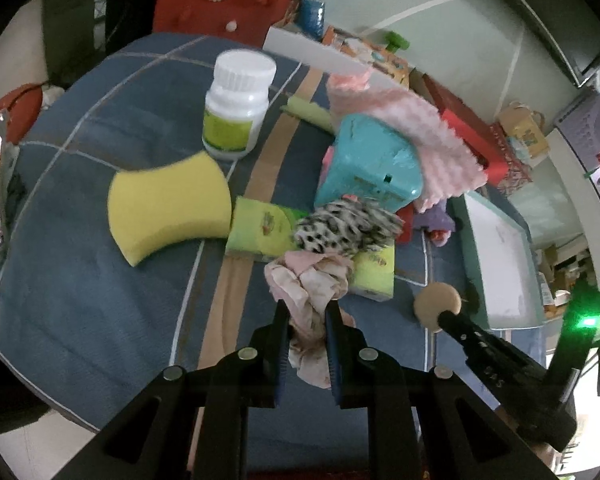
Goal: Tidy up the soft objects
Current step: 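Carry the pink scrunchie and tan egg with both tools over the white tray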
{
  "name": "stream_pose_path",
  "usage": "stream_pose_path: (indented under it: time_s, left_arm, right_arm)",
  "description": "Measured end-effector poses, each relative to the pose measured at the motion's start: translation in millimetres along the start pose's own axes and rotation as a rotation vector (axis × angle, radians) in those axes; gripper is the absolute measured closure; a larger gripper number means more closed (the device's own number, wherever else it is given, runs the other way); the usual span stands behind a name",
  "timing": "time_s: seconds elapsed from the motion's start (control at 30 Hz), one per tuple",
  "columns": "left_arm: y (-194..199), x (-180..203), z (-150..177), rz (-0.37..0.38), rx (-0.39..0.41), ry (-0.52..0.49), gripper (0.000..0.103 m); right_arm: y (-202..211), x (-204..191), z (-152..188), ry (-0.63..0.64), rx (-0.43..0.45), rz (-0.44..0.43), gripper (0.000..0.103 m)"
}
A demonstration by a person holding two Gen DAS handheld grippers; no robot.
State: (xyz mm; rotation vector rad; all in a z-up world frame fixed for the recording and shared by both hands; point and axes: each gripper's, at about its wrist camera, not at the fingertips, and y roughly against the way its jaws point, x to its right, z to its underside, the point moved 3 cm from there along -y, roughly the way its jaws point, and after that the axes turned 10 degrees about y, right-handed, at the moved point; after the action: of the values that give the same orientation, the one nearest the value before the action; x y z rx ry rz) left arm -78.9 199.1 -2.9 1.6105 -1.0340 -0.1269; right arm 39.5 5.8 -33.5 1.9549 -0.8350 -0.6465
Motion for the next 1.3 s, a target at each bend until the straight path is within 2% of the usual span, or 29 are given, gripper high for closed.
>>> stream_pose_path:
  time_s: [0.27, 0.5, 0.63, 0.73, 0.9, 1.1, 1.3]
  left_arm:
    - [25.3, 0.9, -5.3, 0.058, 0.05, -0.006, 0.085]
    - [49.0, 4.5, -11.7, 0.105, 0.095, -0.013, 0.085]
    - [57.7, 19.0, -20.1, 0.103, 0.123, -0.042, 0.085]
    - [55.6, 43.6, -24.8, 0.107, 0.123, -0.09, 0.085]
    - [39.7, 100.9, -25.5, 0.107, 0.104, -0.212, 0.085]
    - [1.9, 171.9, -22.5, 0.085, 0.059, -0.355, 0.085]
    - [-43.6, 232.3, -18.8, 0.037, 0.015, -0.466, 0.085]
  right_arm:
    - [6.6, -5.2, -1.5, 0.01, 0.03, 0.004, 0.09]
    - [35.1, -4.8, -6.2, -0.001, 0.101, 0.027, 0.09]
    - [52.6, -0.8, -21.4, -0.035, 0.147, 0.059, 0.09]
    - [61.7, 13.1, -34.5, -0.073, 0.164, 0.113, 0.09]
    - [70.0, 56.6, -48.6, -0.213, 0.144, 0.208, 0.09]
    - [76.6, 122.7, -53.7, -0.388, 0.155, 0.296, 0.09]
    - [77.5, 182.7, -45.7, -0.502, 0.164, 0.369, 0.09]
